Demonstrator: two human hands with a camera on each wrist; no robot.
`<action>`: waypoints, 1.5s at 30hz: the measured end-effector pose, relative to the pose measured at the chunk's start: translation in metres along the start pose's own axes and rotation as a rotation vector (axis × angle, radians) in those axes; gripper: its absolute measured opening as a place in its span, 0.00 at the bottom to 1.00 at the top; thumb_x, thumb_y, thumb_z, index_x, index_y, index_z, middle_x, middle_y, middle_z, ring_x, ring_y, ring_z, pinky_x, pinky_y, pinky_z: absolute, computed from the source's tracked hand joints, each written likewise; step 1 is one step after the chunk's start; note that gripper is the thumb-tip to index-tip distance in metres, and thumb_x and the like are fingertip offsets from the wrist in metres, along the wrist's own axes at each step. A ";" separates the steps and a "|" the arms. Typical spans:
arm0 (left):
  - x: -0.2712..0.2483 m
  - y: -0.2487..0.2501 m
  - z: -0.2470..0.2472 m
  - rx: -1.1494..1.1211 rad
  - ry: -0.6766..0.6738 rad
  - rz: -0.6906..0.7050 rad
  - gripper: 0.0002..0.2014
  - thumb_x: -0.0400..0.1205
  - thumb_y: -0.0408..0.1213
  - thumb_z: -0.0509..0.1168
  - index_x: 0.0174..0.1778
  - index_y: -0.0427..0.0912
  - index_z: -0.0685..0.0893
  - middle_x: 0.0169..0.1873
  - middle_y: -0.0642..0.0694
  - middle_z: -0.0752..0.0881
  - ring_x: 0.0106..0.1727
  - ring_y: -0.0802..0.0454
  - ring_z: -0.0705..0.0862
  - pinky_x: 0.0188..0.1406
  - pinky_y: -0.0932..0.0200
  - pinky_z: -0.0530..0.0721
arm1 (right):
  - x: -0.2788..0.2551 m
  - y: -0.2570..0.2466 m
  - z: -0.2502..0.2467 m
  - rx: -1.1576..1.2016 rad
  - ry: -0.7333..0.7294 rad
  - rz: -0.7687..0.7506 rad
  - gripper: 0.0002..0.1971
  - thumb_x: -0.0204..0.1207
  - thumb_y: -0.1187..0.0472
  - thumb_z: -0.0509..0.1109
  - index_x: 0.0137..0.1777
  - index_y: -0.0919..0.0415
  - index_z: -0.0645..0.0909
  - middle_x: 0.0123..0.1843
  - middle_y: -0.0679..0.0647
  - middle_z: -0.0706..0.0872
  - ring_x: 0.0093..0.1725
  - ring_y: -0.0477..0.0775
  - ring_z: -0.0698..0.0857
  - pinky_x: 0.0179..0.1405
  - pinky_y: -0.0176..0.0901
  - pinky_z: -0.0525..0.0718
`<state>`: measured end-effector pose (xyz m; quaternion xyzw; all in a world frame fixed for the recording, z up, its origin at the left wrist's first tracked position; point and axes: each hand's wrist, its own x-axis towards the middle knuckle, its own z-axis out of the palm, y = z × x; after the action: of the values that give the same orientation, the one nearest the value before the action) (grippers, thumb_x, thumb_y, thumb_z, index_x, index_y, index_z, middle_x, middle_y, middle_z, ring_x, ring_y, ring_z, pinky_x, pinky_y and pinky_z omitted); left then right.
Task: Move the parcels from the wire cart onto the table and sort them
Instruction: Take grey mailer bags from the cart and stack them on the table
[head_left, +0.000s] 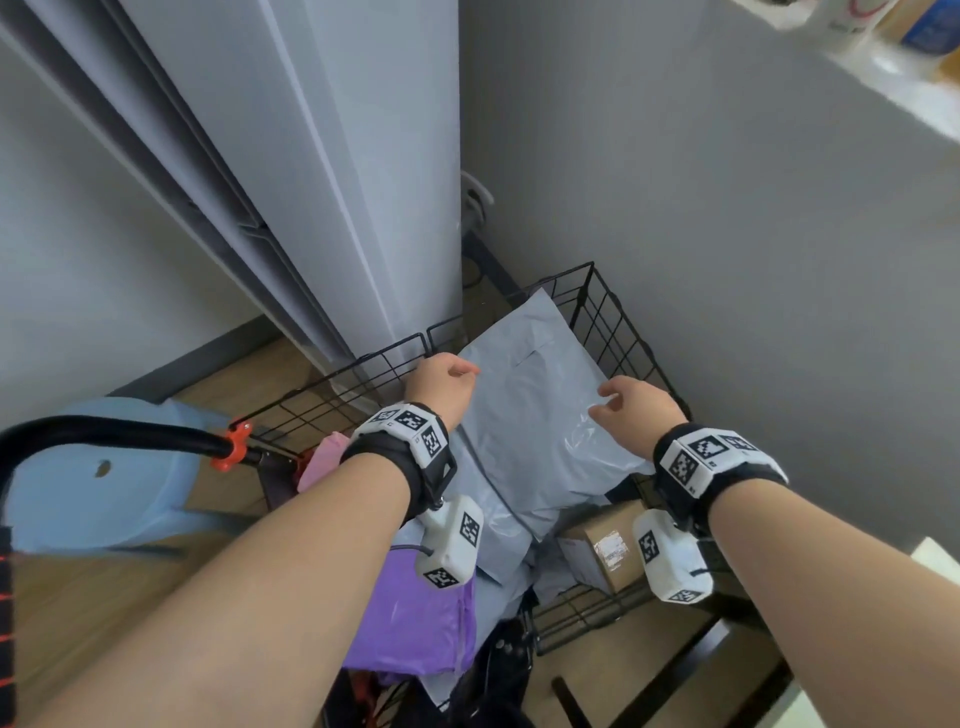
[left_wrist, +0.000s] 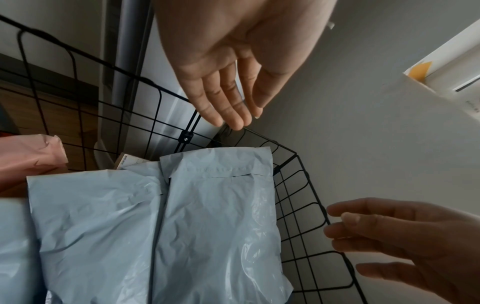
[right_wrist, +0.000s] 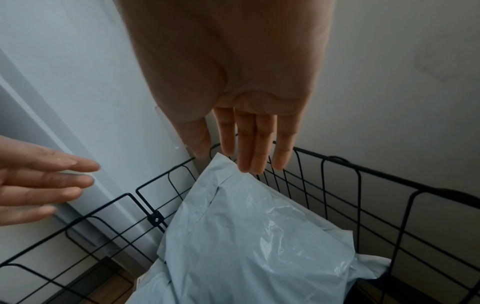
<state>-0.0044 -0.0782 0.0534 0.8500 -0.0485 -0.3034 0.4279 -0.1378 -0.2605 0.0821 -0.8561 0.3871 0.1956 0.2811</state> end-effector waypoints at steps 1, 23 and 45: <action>0.006 -0.003 0.004 0.002 -0.003 -0.003 0.13 0.78 0.32 0.63 0.33 0.54 0.81 0.48 0.40 0.90 0.52 0.40 0.87 0.60 0.45 0.84 | 0.007 0.002 0.003 0.004 -0.009 0.008 0.21 0.80 0.53 0.66 0.72 0.56 0.74 0.64 0.55 0.84 0.61 0.56 0.82 0.57 0.45 0.78; 0.067 -0.058 0.069 -0.045 -0.068 -0.151 0.08 0.81 0.30 0.60 0.48 0.42 0.85 0.41 0.43 0.87 0.41 0.49 0.84 0.49 0.56 0.82 | 0.117 0.047 0.054 0.077 -0.056 0.099 0.39 0.74 0.56 0.71 0.82 0.55 0.55 0.75 0.60 0.73 0.69 0.64 0.77 0.63 0.52 0.77; 0.040 -0.084 0.081 -0.071 -0.079 -0.171 0.10 0.82 0.27 0.59 0.55 0.35 0.85 0.43 0.42 0.85 0.32 0.58 0.80 0.22 0.79 0.74 | 0.116 0.060 0.075 0.227 -0.121 0.161 0.48 0.65 0.46 0.80 0.81 0.59 0.59 0.73 0.57 0.76 0.68 0.62 0.78 0.63 0.51 0.79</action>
<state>-0.0320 -0.0950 -0.0657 0.8227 0.0182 -0.3736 0.4281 -0.1204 -0.3095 -0.0591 -0.7716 0.4566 0.2236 0.3822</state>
